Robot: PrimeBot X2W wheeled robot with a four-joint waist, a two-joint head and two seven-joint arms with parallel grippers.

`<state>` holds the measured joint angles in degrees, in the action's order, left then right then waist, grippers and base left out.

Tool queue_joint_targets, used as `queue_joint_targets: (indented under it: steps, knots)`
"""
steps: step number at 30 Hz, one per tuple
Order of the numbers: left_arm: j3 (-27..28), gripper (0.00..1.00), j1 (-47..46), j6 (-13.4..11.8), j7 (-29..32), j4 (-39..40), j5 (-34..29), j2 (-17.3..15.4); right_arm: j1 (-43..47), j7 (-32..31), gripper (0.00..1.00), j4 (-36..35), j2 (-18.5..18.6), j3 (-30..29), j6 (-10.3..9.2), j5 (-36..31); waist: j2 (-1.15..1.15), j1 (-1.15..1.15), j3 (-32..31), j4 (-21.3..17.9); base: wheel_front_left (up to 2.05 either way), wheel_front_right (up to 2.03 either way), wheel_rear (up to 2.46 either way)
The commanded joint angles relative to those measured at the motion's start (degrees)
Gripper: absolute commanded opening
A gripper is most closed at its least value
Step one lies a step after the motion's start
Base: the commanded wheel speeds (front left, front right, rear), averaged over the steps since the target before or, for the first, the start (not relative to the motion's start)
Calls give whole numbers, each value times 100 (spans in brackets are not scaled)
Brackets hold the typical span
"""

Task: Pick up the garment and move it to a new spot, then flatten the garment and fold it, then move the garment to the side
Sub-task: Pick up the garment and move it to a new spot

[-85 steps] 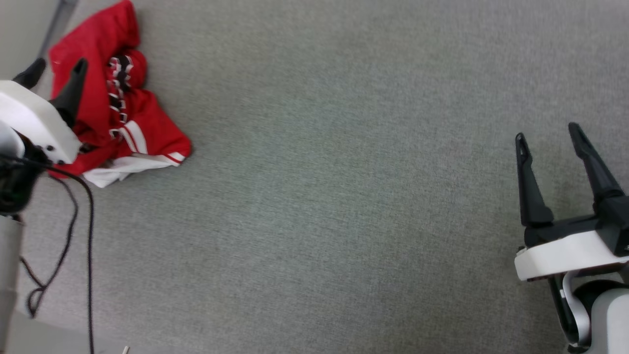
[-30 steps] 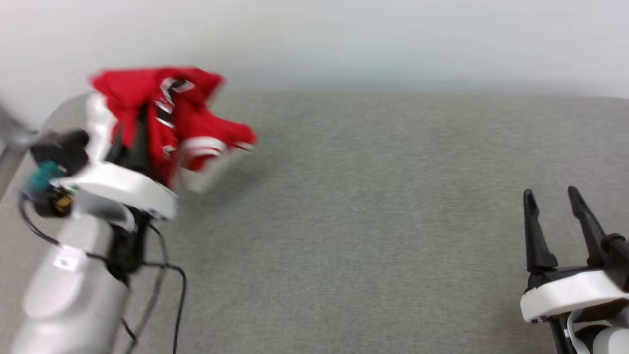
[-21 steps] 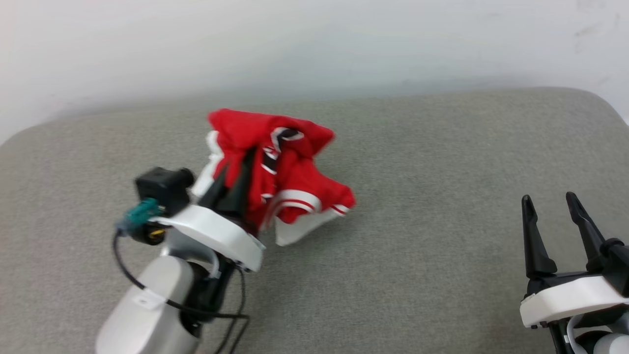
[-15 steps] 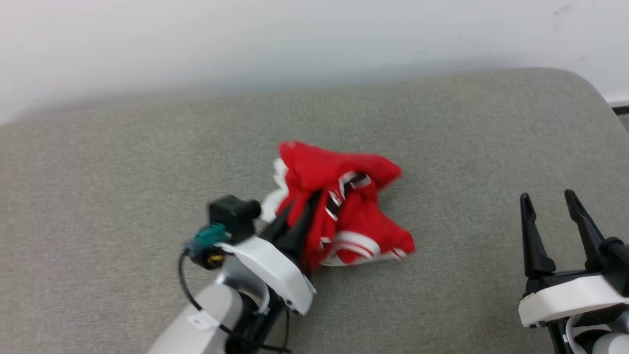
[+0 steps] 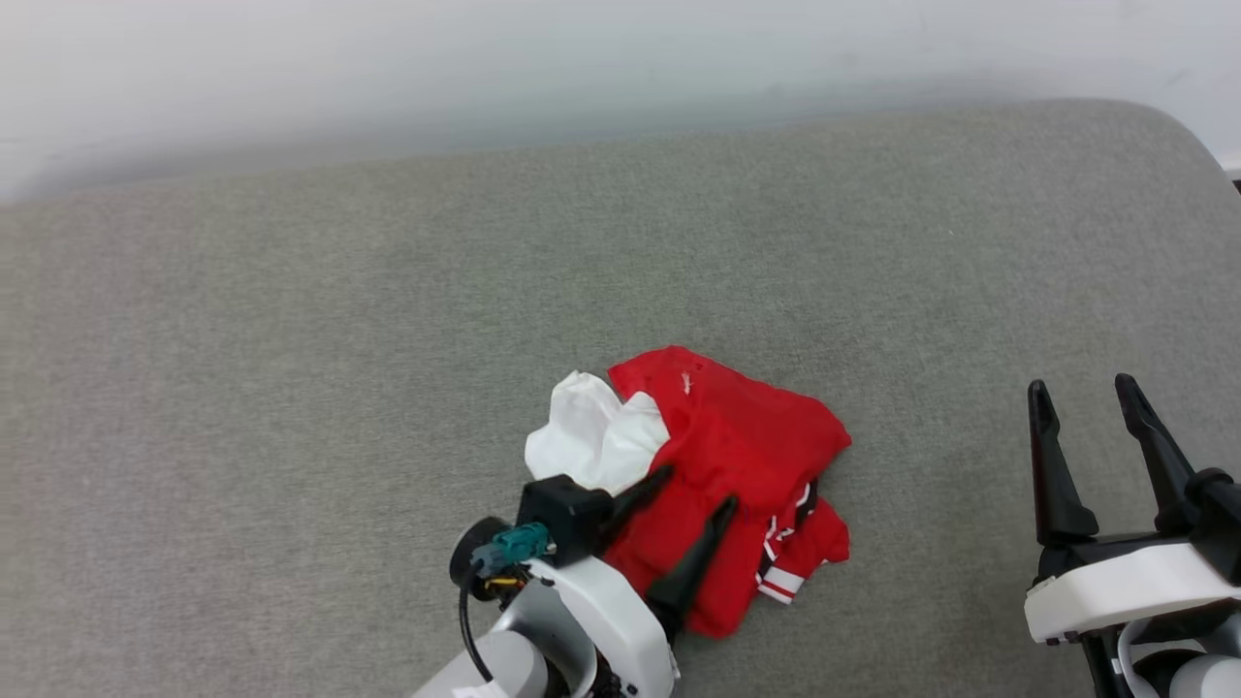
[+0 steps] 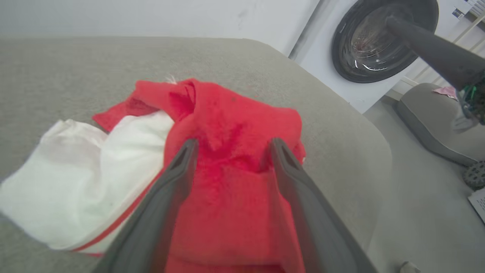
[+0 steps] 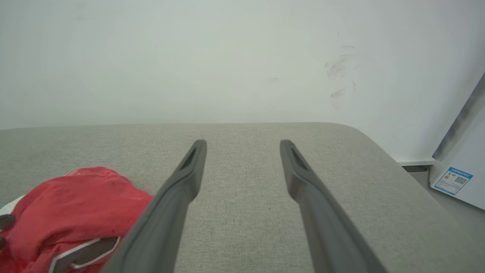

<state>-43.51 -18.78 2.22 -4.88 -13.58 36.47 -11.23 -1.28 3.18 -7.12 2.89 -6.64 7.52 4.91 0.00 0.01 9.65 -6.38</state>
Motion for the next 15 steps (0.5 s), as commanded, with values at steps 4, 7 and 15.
queue_joint_targets:
  steps: [4, 7, 15]
  knots:
    - [176, 100, -113, -209, -460, 129, -205, -52, 39, -15, 100, 50, -2, 16, -6, -2, 0, -1, -303, 262, 0, 0, 0]
    - [320, 100, -49, -377, -678, 234, -297, -131, 112, -54, 100, 59, -2, 24, -6, -10, 0, -1, -461, 399, 0, 0, 0]
    - [1011, 100, 318, -1050, -965, 446, -483, -538, 253, -195, 100, 43, -3, 100, -5, -9, 0, -1, -751, 670, 0, 0, 0]
